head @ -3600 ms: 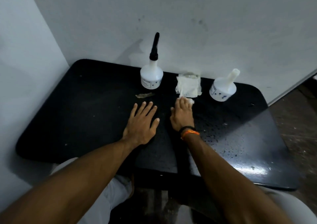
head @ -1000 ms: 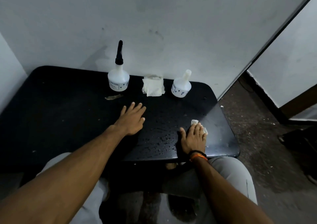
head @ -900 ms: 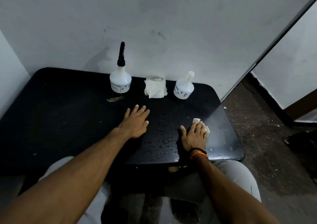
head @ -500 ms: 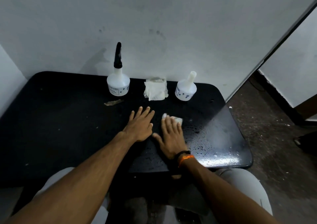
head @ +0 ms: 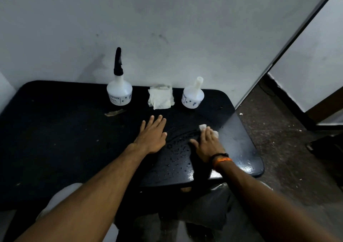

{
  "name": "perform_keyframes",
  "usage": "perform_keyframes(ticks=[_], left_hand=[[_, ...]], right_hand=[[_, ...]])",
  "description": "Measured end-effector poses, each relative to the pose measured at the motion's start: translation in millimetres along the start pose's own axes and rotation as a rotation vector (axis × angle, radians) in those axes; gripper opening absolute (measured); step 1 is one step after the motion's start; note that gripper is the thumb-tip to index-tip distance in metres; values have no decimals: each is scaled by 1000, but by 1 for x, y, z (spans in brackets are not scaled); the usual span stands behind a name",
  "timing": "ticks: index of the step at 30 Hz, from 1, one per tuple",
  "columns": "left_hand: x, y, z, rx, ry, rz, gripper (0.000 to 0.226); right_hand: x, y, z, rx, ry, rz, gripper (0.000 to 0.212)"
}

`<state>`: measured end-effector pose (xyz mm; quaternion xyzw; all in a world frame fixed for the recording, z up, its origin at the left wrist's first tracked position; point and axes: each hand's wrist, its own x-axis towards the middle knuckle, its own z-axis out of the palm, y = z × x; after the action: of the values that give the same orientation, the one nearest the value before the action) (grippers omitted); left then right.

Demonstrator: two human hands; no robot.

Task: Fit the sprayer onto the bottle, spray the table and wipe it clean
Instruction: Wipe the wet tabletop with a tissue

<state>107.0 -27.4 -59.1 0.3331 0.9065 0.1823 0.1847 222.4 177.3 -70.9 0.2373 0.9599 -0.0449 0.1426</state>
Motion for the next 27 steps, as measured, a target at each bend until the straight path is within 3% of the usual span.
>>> perform_keyframes(ticks=[4, 6, 12, 16, 19, 24, 27], left_hand=[[0, -3, -3, -4, -3, -15, 62], [1, -2, -3, -10, -8, -23, 62], [-1, 8, -1, -63, 4, -34, 61], [-8, 8, 1, -77, 7, -39, 59], [-14, 0, -1, -71, 40, -25, 57], [-25, -25, -8, 10, -7, -83, 53], [-32, -36, -6, 126, -91, -78, 54]], right_hand=[[-12, 1, -9, 54, -95, 215, 73], [-26, -9, -10, 12, -117, 217, 61], [-83, -66, 8, -172, -82, -40, 50], [-109, -106, 22, -122, 26, -347, 47], [-112, -126, 23, -10, 0, -554, 40], [-96, -112, 0, 361, -57, -421, 21], [-87, -87, -17, 470, 35, -278, 20]])
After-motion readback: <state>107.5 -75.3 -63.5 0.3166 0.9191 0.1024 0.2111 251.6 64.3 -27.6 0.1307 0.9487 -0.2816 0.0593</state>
